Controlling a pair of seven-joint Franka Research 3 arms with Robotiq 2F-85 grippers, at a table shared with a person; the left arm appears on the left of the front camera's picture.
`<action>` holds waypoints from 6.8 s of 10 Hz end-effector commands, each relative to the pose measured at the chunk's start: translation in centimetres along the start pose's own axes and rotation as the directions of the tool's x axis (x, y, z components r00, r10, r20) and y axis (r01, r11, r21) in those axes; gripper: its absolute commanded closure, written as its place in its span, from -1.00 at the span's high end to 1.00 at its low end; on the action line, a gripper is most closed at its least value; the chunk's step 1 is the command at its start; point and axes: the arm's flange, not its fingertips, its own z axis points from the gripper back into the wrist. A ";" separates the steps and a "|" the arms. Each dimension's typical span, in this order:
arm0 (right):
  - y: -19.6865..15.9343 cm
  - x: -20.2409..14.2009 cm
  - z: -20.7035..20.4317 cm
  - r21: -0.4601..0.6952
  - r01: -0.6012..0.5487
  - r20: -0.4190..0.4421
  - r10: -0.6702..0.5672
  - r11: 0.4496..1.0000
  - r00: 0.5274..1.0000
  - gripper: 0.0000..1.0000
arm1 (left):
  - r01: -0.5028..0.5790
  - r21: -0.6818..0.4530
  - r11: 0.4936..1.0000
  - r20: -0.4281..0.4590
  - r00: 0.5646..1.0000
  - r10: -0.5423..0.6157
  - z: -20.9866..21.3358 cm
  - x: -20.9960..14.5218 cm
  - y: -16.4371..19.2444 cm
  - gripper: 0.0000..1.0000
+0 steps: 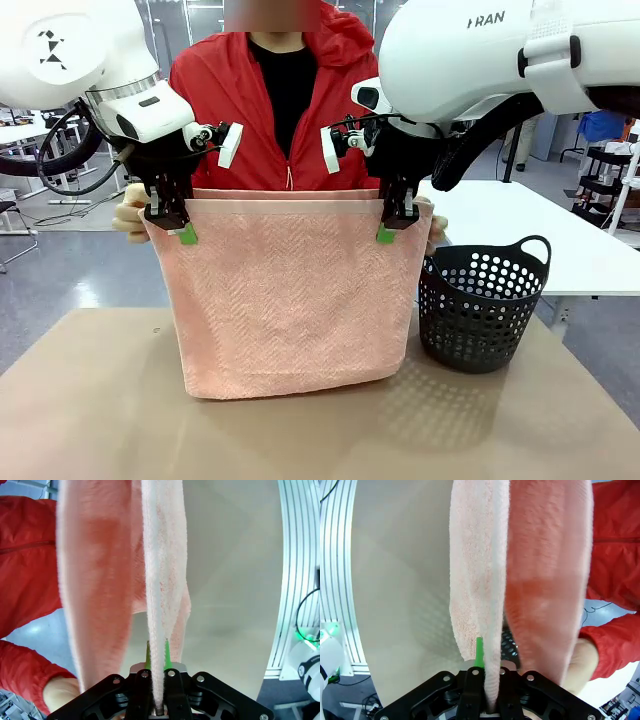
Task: Fold the towel.
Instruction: Release the end of the 100 cm Hotel Towel you were holding and grab the top end of the folded side, then release the end of the 100 cm Hotel Towel you were holding.
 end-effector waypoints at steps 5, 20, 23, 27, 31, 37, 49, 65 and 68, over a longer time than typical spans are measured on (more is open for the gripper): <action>0.0 -0.1 0.0 -0.003 0.000 -0.003 0.000 1.000 1.000 -1.00 | 0.000 0.002 1.000 0.001 1.000 0.000 0.1 0.0 0.1 -1.00; 2.2 -0.3 4.7 -0.193 0.012 0.051 -0.002 0.981 0.999 1.00 | -0.015 0.229 0.973 0.051 0.999 0.004 5.2 -0.1 -2.3 1.00; 3.7 -0.5 6.7 -0.316 -0.023 0.075 0.049 0.948 0.996 0.85 | -0.004 0.340 0.940 0.036 0.999 -0.008 6.1 -0.2 -3.8 1.00; 2.3 0.0 6.7 -0.314 -0.026 0.081 0.054 0.949 0.995 1.00 | -0.010 0.331 0.944 0.051 0.999 -0.007 6.3 0.4 -2.6 1.00; -0.7 1.1 5.5 -0.235 -0.042 0.036 0.052 0.971 0.998 1.00 | 0.041 0.257 0.966 0.013 0.999 -0.046 5.6 1.3 0.4 1.00; -3.8 1.5 2.3 -0.084 -0.004 0.017 0.005 0.996 1.000 0.20 | 0.008 0.092 0.996 0.016 1.000 -0.010 2.7 0.8 3.4 -0.14; -4.0 0.8 1.8 -0.063 0.007 0.036 -0.005 0.998 0.999 -1.00 | -0.002 0.079 0.997 0.029 1.000 -0.001 2.1 -1.0 2.5 -1.00; -3.7 1.1 1.8 -0.074 -0.015 0.001 0.015 0.997 1.000 -1.00 | -0.017 0.093 0.996 -0.003 1.000 0.017 1.8 0.3 3.1 -1.00; -3.7 1.1 1.8 -0.074 -0.015 0.001 0.015 0.997 1.000 -1.00 | -0.017 0.093 0.996 -0.003 1.000 0.017 1.8 0.3 3.1 -1.00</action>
